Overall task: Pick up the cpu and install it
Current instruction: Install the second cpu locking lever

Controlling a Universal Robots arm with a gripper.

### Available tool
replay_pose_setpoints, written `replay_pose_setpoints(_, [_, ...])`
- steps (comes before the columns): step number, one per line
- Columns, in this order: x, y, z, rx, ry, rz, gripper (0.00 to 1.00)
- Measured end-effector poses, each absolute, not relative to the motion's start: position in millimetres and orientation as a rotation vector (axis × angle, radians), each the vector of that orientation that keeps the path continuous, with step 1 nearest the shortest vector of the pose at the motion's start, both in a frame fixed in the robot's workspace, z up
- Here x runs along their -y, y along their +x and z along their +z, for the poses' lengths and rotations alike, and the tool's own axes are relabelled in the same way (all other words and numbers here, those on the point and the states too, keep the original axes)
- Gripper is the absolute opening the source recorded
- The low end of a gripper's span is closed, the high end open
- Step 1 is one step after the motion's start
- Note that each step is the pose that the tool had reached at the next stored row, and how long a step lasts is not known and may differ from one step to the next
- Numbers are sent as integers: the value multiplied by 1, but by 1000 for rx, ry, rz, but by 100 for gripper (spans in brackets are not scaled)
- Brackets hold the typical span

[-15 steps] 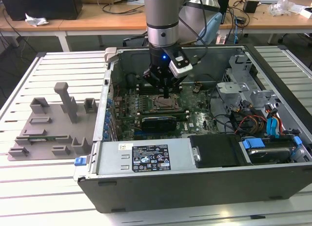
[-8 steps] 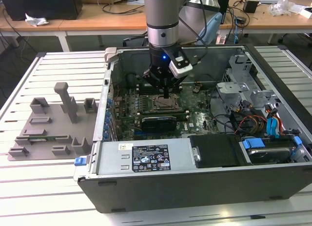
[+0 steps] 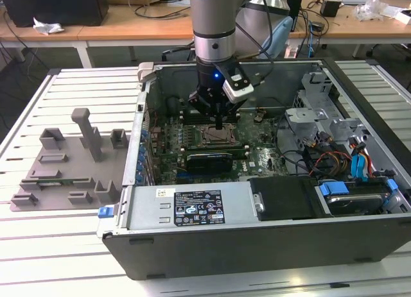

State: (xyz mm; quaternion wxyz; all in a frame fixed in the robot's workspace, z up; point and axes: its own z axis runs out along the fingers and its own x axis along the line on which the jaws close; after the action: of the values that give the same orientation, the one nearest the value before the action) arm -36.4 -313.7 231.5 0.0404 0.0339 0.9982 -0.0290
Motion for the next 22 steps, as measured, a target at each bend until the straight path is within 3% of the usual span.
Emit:
replay_pose_setpoints(8, [314,-36,240,-3058,104,-89,11])
replay_pose_setpoints(22, [351,-36,240,-3058,104,-89,11])
